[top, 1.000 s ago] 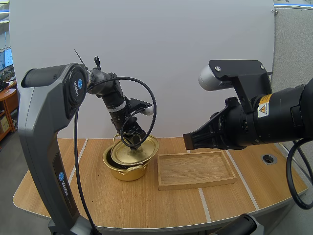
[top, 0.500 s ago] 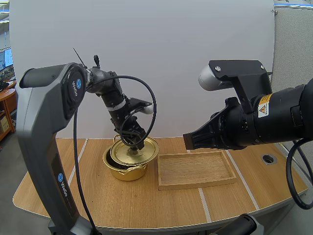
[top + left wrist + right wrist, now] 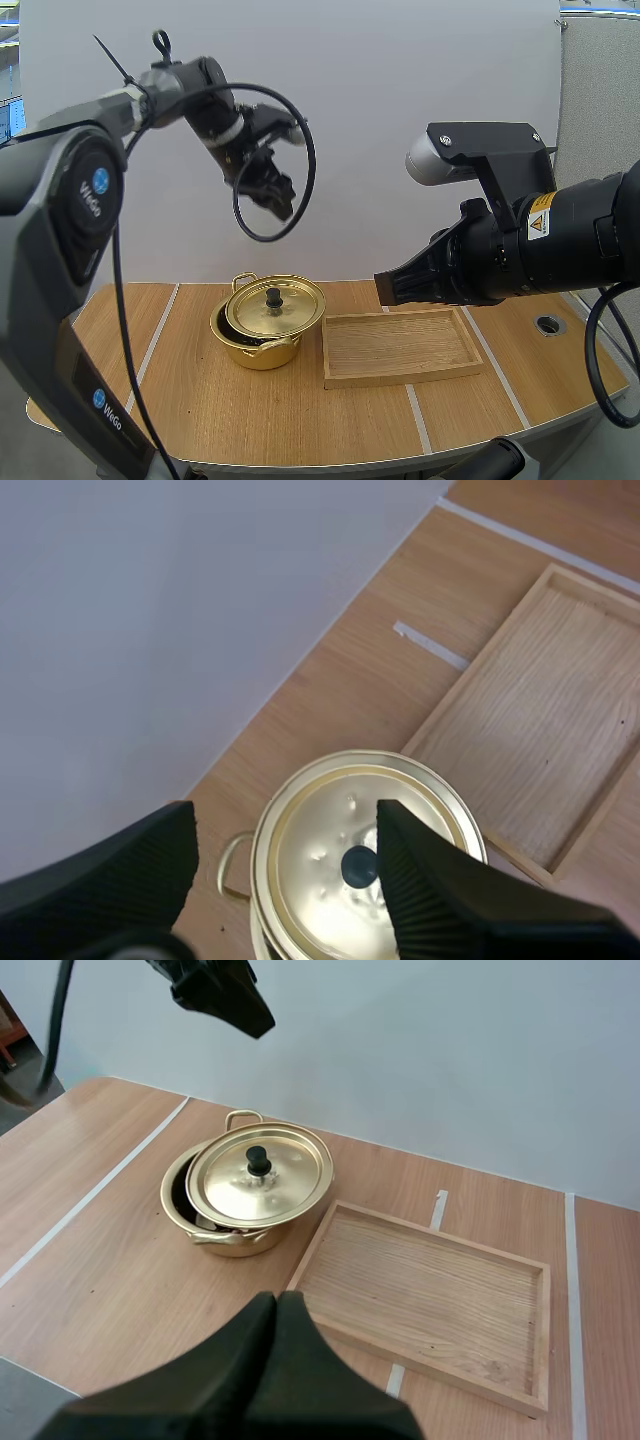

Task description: Open the pot, put the grape inside, and close it

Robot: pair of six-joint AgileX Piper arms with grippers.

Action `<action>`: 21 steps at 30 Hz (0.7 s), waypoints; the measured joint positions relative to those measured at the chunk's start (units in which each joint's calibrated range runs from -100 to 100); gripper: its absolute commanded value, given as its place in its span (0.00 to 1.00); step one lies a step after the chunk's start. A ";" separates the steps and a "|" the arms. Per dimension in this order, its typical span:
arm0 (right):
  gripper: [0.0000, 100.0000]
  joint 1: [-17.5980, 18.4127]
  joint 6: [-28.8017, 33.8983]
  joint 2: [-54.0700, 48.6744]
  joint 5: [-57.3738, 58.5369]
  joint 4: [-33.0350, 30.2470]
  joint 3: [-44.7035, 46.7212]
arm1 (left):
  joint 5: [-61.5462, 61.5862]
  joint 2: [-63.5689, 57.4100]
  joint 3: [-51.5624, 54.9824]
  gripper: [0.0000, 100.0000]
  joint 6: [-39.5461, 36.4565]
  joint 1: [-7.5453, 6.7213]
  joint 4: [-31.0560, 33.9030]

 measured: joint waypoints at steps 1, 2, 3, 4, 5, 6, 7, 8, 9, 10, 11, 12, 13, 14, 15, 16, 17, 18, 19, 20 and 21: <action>0.00 0.00 0.00 0.00 0.00 0.11 0.00 | 0.18 -1.54 -1.42 0.85 0.00 0.00 0.00; 0.00 0.00 0.00 0.00 0.00 0.11 0.00 | 0.34 -2.28 -2.40 0.85 0.00 0.00 0.00; 0.00 0.00 0.00 0.00 0.00 0.11 0.00 | 0.34 -3.03 -3.77 0.85 0.00 0.00 0.00; 0.00 0.00 0.00 0.00 0.00 0.23 0.00 | 0.34 -3.45 -4.08 0.85 0.00 0.00 0.00; 0.00 0.00 0.00 0.00 0.00 0.23 0.00 | 0.34 -3.76 -4.42 0.85 0.00 0.00 0.00; 0.00 0.00 0.00 0.00 0.00 0.46 0.00 | 0.34 -4.06 -4.71 0.85 0.00 0.00 0.00; 0.00 0.00 0.00 0.00 0.00 0.46 0.00 | 0.34 -4.04 -4.71 0.85 0.00 0.00 0.00; 0.00 0.00 0.00 0.00 0.00 0.66 0.00 | 0.34 -4.04 -4.71 0.85 0.00 0.00 0.00; 0.00 0.00 0.00 0.00 0.00 0.81 0.00 | 0.34 -4.04 -4.71 0.85 0.00 0.00 0.00; 0.00 0.00 0.00 0.00 0.00 0.92 0.00 | 0.54 -3.92 -4.71 0.85 0.00 0.00 0.00; 0.00 0.00 0.00 0.00 0.00 0.92 0.00 | 0.54 -3.79 -4.71 0.85 0.00 0.00 0.00; 0.00 0.00 0.00 0.00 0.00 0.93 0.00 | 0.54 -3.62 -4.71 0.85 0.00 0.00 0.00; 0.00 0.00 0.00 0.00 0.00 1.05 0.00 | 0.54 -3.33 -4.71 0.85 0.00 0.00 0.00; 0.00 0.00 0.00 0.00 0.00 1.04 0.00 | 0.54 -3.02 -4.71 0.85 0.00 0.00 0.00; 0.00 0.00 0.00 0.00 0.00 1.04 0.00 | 0.54 -2.54 -4.71 0.85 0.00 0.00 0.00; 0.00 0.00 0.00 0.00 0.00 1.04 0.00 | 0.54 -1.95 -4.71 0.85 0.00 0.00 0.00; 0.00 0.00 0.00 0.00 0.00 1.04 0.00 | 0.54 -0.70 -4.21 0.85 0.00 0.00 0.00; 0.00 0.00 0.00 0.00 0.00 1.04 0.00 | 0.54 1.45 -2.91 0.85 0.00 0.00 0.00; 0.00 0.00 0.00 0.00 0.00 1.15 0.00 | 0.38 2.12 -2.44 0.85 0.00 0.00 0.00; 0.00 0.00 0.00 0.00 0.00 1.15 0.00 | 0.38 2.74 -1.99 0.85 0.00 0.00 0.00; 0.00 0.00 0.00 0.00 0.00 1.15 0.00 | 0.38 3.19 -1.82 0.85 0.00 0.00 -0.13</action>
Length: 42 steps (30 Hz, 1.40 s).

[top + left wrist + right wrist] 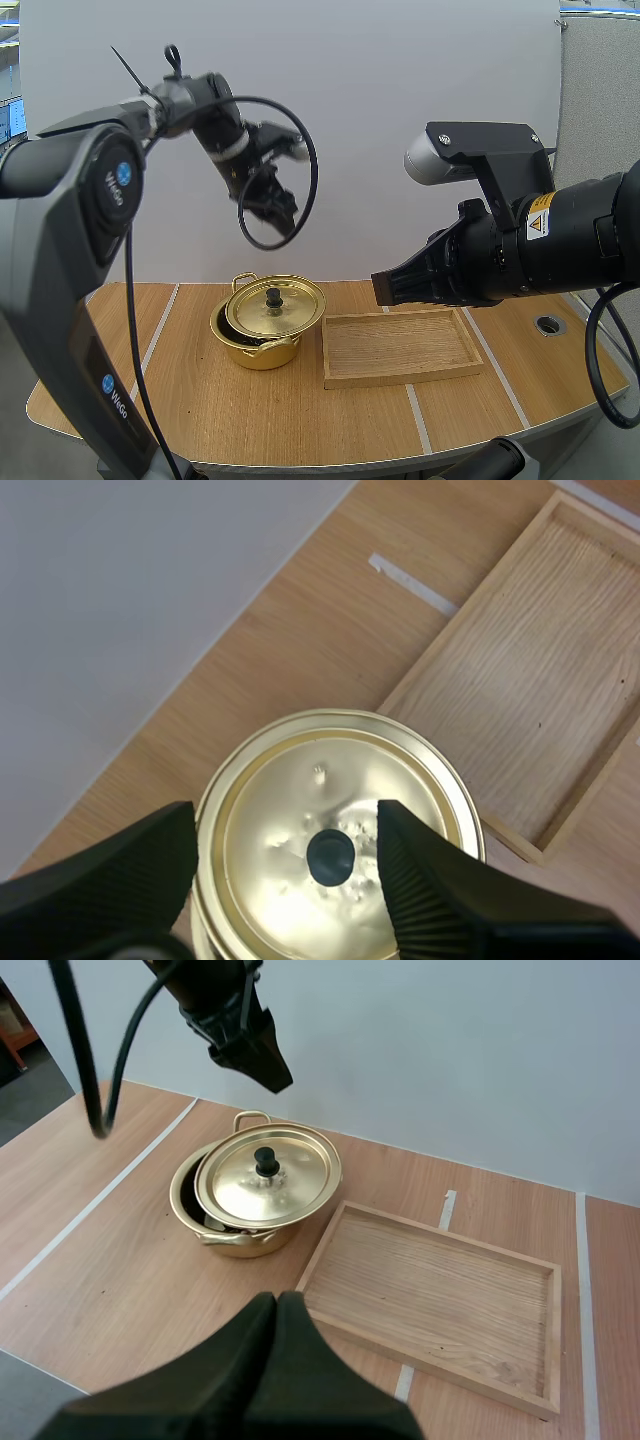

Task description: Open the pot, put the grape inside, and close it

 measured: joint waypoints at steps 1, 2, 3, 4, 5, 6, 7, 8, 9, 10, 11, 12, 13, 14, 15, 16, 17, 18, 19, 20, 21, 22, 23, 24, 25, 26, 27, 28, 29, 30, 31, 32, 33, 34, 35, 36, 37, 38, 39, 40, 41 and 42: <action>0.00 0.00 0.00 0.00 0.00 0.00 0.00 | 0.00 1.06 0.86 0.85 0.00 0.00 0.00; 0.00 0.00 0.00 0.00 0.00 0.00 0.00 | 0.00 2.05 1.57 0.85 0.00 0.00 0.00; 0.00 0.00 0.00 0.00 0.00 0.00 0.00 | 0.00 2.96 2.66 0.85 0.00 0.00 0.00; 0.00 0.00 0.00 0.00 0.00 0.00 0.00 | 0.32 4.73 5.53 0.85 0.00 0.00 0.00; 0.00 0.00 0.00 0.00 0.00 0.11 0.00 | 0.21 5.64 6.41 0.85 0.00 0.00 0.00; 0.00 0.00 0.00 0.00 0.00 0.11 0.00 | 0.37 6.35 7.77 0.85 0.00 0.00 0.00; 0.00 0.00 0.00 0.00 0.00 0.11 0.00 | 0.37 6.73 8.49 0.85 0.00 0.00 0.00; 0.00 0.00 0.00 0.00 0.00 0.11 0.00 | 0.37 7.01 8.66 0.85 0.00 0.00 0.00; 0.00 0.00 0.00 0.00 0.00 0.11 0.00 | 0.37 7.37 9.12 0.85 0.00 0.00 0.00; 0.00 0.00 0.00 0.00 0.00 0.11 0.00 | 0.37 7.59 9.40 0.85 0.00 0.00 0.00; 0.00 0.00 0.00 0.00 0.00 0.11 0.00 | 0.37 8.10 9.84 0.85 0.00 0.00 0.00; 0.00 0.00 0.00 0.00 0.00 0.11 0.00 | 0.37 8.72 10.27 0.85 0.00 0.00 0.00; 0.00 0.00 0.00 0.00 0.00 0.11 0.00 | 0.50 9.54 10.43 0.85 0.00 0.00 0.11; 0.00 0.00 0.00 0.00 0.00 0.11 0.00 | 0.50 9.71 10.43 0.85 0.00 0.00 0.11; 0.00 0.00 0.00 0.00 0.00 0.11 0.00 | 0.50 9.87 10.43 0.85 0.00 0.00 0.11; 0.00 0.00 0.00 0.00 0.00 0.11 0.00 | 0.50 10.11 10.43 0.85 0.00 0.00 0.11; 0.00 0.00 0.00 0.00 0.00 0.11 0.00 | 0.50 10.40 10.43 0.85 0.00 0.00 0.11; 0.00 0.00 0.00 0.00 0.00 0.11 0.00 | 0.21 11.03 10.43 0.85 0.00 0.00 0.11; 0.00 0.00 0.00 0.00 0.00 0.11 0.00 | 0.00 11.19 10.43 0.85 0.00 0.00 0.11; 0.00 0.00 0.00 0.00 0.00 0.11 0.00 | -0.18 11.66 10.43 0.85 0.00 0.00 0.11; 0.00 0.00 0.00 0.00 0.00 0.11 0.00 | -0.40 12.11 10.43 0.85 0.00 0.00 0.11; 0.00 0.00 0.00 0.00 0.00 0.11 0.00 | -0.54 12.43 10.43 0.85 0.00 0.00 0.11; 0.00 0.00 0.00 0.00 0.00 0.11 0.00 | -0.73 12.59 10.43 0.85 0.00 0.00 0.11; 0.00 0.00 0.00 0.00 0.00 0.11 0.00 | -0.92 12.71 10.43 0.85 0.00 0.00 0.23; 0.00 0.00 0.00 0.00 0.00 0.11 0.00 | -1.16 12.90 10.43 0.84 0.00 0.00 0.36; 0.00 0.00 0.00 0.00 0.00 0.11 0.00 | -1.32 12.96 10.43 0.81 0.00 0.00 0.47; 0.00 0.00 0.00 0.00 0.00 0.11 0.00 | -1.57 13.08 10.43 0.74 0.00 0.00 0.46; 0.00 0.00 0.00 0.00 0.00 0.11 0.00 | -1.86 13.11 10.43 0.63 0.00 0.00 0.60; 0.00 0.00 0.00 0.00 0.00 0.11 0.00 | -1.90 13.21 10.43 0.49 0.00 0.00 0.73; 0.00 0.00 0.00 0.00 0.00 0.11 0.00 | -1.90 13.21 10.43 0.34 0.00 0.00 0.82; 0.00 0.00 0.00 0.00 0.00 0.11 0.00 | -1.90 13.21 10.43 0.21 0.00 0.00 0.82; 0.00 0.00 0.00 0.00 0.00 0.11 0.00 | -2.07 13.21 10.43 0.03 0.00 0.00 0.82; 0.00 0.00 0.00 0.00 0.00 0.11 0.00 | -2.08 13.21 10.43 0.00 0.00 0.00 0.82; 0.00 0.00 0.00 0.00 0.00 0.11 0.00 | -2.08 13.21 10.43 0.00 0.00 0.00 0.96; 0.00 0.00 0.00 0.00 0.00 0.11 0.00 | -2.08 13.21 10.43 0.00 0.00 0.00 0.95; 0.00 0.00 0.00 0.00 0.00 0.11 0.00 | -2.08 13.21 10.43 0.00 0.00 0.00 0.95; 0.00 0.00 0.00 0.00 0.00 0.11 0.00 | -2.08 13.21 10.43 0.00 0.00 0.00 0.95; 0.00 0.00 0.00 0.00 0.00 0.11 0.00 | -2.08 13.21 10.43 0.00 0.00 0.00 1.12; 0.00 0.00 0.00 0.00 0.00 0.11 0.00 | -2.08 13.21 10.43 0.00 0.00 0.00 1.23; 0.00 0.00 0.00 0.00 0.00 0.11 0.00 | -2.08 13.21 10.43 0.00 0.00 0.00 1.42; 0.00 0.00 0.00 0.00 0.00 0.11 0.00 | -2.08 13.21 10.43 0.00 0.00 0.00 1.74; 0.00 0.00 0.00 0.00 0.00 0.11 0.00 | -2.08 13.21 10.43 0.00 0.00 0.00 2.03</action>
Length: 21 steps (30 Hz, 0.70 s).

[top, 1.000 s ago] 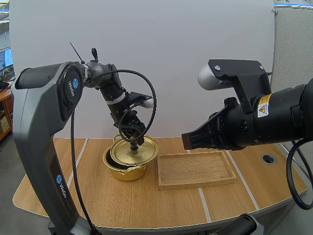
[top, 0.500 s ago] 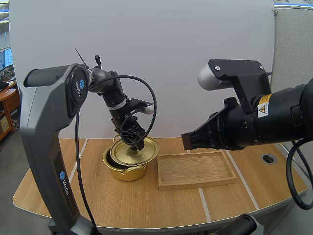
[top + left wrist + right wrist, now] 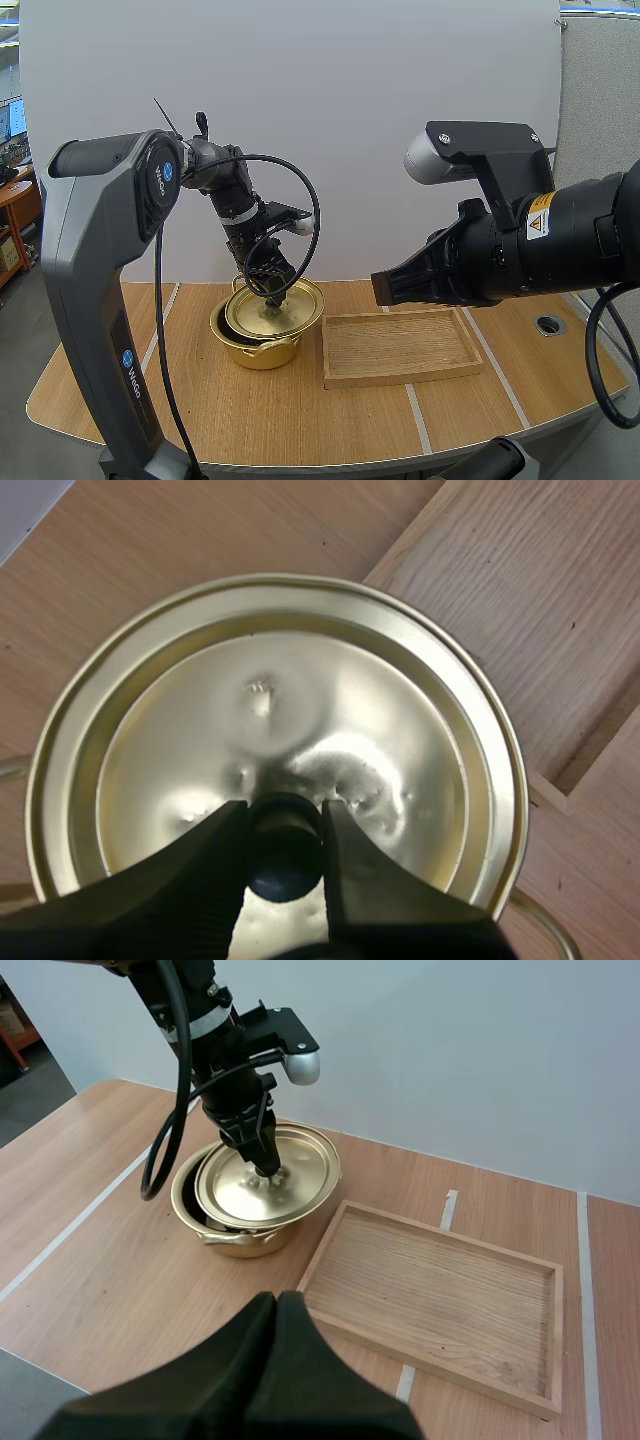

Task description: Open the pot, put the grape inside, and close it

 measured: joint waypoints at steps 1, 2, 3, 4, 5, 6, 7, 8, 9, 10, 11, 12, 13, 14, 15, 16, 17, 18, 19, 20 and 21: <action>0.00 0.00 0.00 0.00 0.00 0.00 0.00 | 0.00 0.00 0.00 0.00 0.00 -0.02 0.28; 0.00 0.00 0.00 0.00 0.00 0.00 0.00 | 0.00 -0.23 0.00 0.00 0.00 -0.02 0.66; 0.00 0.00 0.00 0.00 0.00 0.00 0.00 | 0.00 -0.75 0.00 0.00 0.00 -0.02 1.06; 0.00 0.00 0.00 0.00 0.00 0.00 0.00 | -0.22 -1.01 0.00 0.00 0.00 -0.02 1.34; 0.00 0.00 0.00 0.00 0.00 0.00 0.00 | -0.23 -1.32 0.03 0.00 0.00 -0.02 1.61; 0.00 0.00 0.00 0.00 0.00 0.00 0.00 | -0.23 -1.90 0.03 0.00 0.00 -0.02 1.87; 0.00 0.00 0.00 0.00 0.00 0.00 0.00 | -0.23 -3.00 0.03 0.00 0.00 -0.02 2.29; 0.00 0.00 0.00 0.00 0.00 0.00 0.00 | -0.23 -3.47 0.03 0.00 0.00 -0.02 2.41; 0.00 0.00 0.00 0.00 0.00 0.00 0.00 | -0.23 -4.26 0.03 0.00 0.00 -0.02 2.67; 0.00 0.00 0.00 0.00 0.00 0.00 0.00 | -0.23 -4.51 0.03 0.00 0.00 -0.02 2.83; 0.00 0.00 0.00 0.00 0.00 0.00 0.00 | -0.23 -4.81 0.03 0.00 0.00 -0.02 2.94; 0.00 0.00 0.00 0.00 0.00 0.00 0.00 | -0.01 -5.02 0.03 0.00 0.00 -0.02 3.04; 0.00 0.00 0.00 0.00 0.00 0.00 0.00 | 0.15 -5.00 0.03 0.00 0.00 -0.02 3.04; 0.00 0.00 0.00 0.00 0.00 0.00 0.00 | 0.81 -5.17 0.03 0.00 0.00 -0.02 3.04; 0.00 0.00 0.00 0.00 0.00 0.00 0.00 | 1.05 -5.17 0.03 0.00 0.00 -0.02 3.07; 0.00 0.00 0.00 0.00 0.00 0.00 0.00 | 1.25 -5.17 0.03 0.00 0.00 -0.02 3.07; 0.00 0.00 0.00 0.00 0.00 0.00 0.00 | 1.62 -5.17 0.03 0.00 0.00 -0.02 3.29; 0.00 0.00 0.00 0.00 0.00 0.00 0.00 | 1.74 -5.17 0.03 0.00 0.00 -0.02 3.38; 0.00 0.00 0.00 0.00 0.00 0.00 0.00 | 1.74 -5.17 0.03 0.00 0.00 -0.02 3.75; 0.00 0.00 0.00 0.00 0.00 0.00 0.00 | 1.82 -5.17 0.03 0.00 0.00 -0.02 3.86; 0.00 0.00 0.00 0.00 0.00 0.00 0.00 | 1.96 -5.17 0.03 0.00 0.00 -0.02 3.90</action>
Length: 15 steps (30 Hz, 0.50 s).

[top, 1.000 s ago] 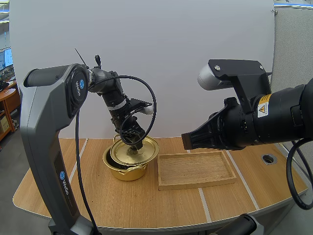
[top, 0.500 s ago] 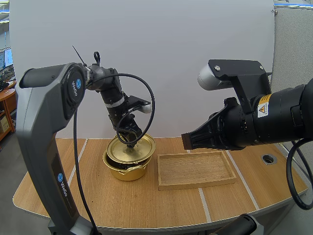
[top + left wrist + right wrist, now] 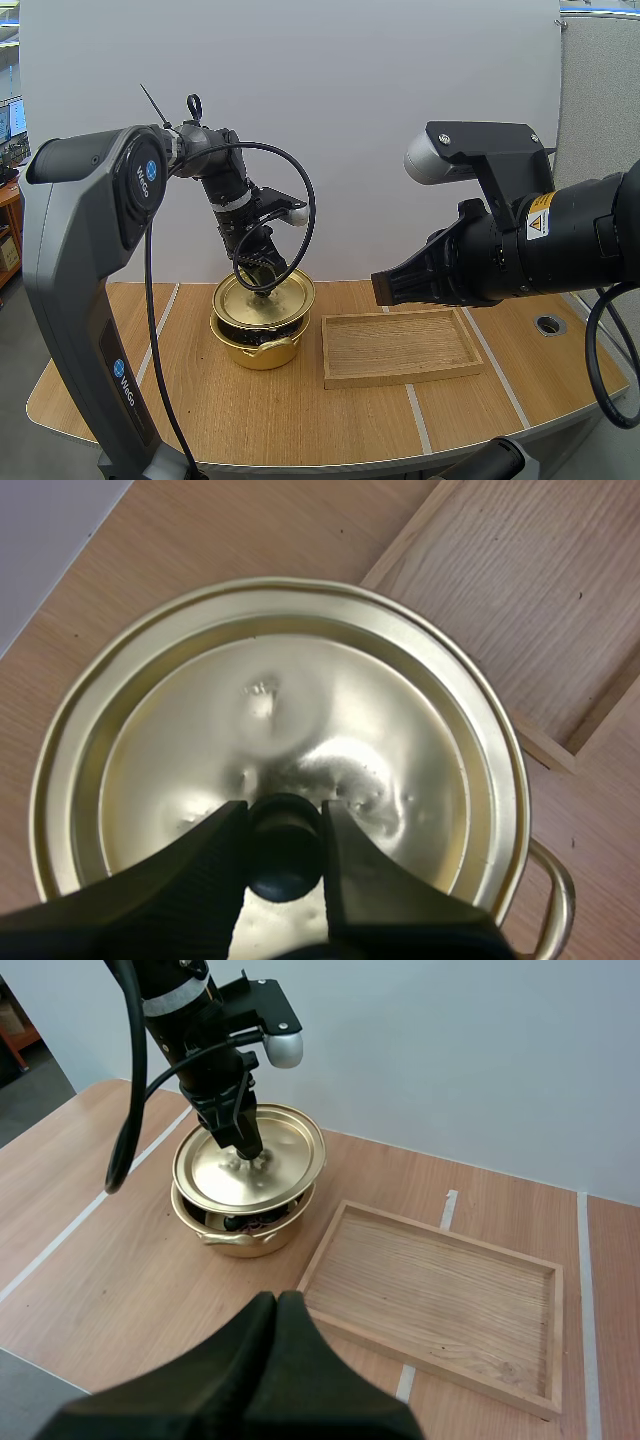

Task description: Open the pot, put the grape inside, and close it

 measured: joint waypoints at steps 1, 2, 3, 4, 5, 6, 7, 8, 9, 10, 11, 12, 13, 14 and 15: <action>0.00 0.00 0.00 0.00 0.00 0.00 0.00 | 0.19 0.00 0.00 0.00 0.00 0.00 0.21; 0.00 0.00 0.00 0.00 0.00 0.00 0.00 | 0.19 0.00 0.00 0.00 0.00 0.00 0.32; 0.00 0.00 0.00 0.00 0.00 0.00 0.00 | 0.19 0.00 0.00 0.00 0.00 0.00 0.43; 0.00 0.00 0.00 0.00 0.00 0.00 0.00 | 0.37 0.00 0.00 0.00 0.00 0.00 0.56; 0.00 0.00 0.00 0.00 0.00 0.00 0.00 | 0.37 0.00 0.00 0.00 0.00 0.00 0.66; 0.00 0.00 0.00 0.00 0.00 0.00 0.00 | 0.37 0.00 0.00 0.00 0.00 0.00 0.66; 0.00 0.00 0.00 0.00 0.00 0.00 0.00 | 0.37 0.00 0.00 0.00 0.00 0.00 0.89; 0.00 0.00 0.00 0.00 0.00 0.00 0.00 | 0.37 0.00 0.00 0.00 0.00 0.00 0.89; 0.00 0.00 0.00 0.00 0.00 0.00 0.00 | 0.37 0.00 0.12 0.00 0.00 0.00 0.89; 0.00 0.00 0.00 0.00 0.00 0.00 0.00 | 0.20 0.00 1.05 0.00 0.00 0.00 0.89; 0.00 0.00 0.00 0.00 0.00 0.00 0.00 | -1.32 0.12 2.44 0.00 0.00 0.00 0.99; 0.00 0.00 0.00 0.00 0.00 0.00 0.00 | -2.02 0.23 3.07 0.00 0.00 0.00 0.99; 0.00 0.00 0.00 0.00 0.00 0.00 0.00 | -2.53 0.23 3.68 0.00 0.00 0.00 1.10; 0.00 0.00 0.00 0.00 0.00 0.00 0.00 | -2.68 0.23 4.14 0.00 0.00 0.00 1.10; 0.00 0.00 0.00 0.00 0.00 0.00 0.00 | -3.18 0.23 4.58 0.00 0.00 0.00 1.23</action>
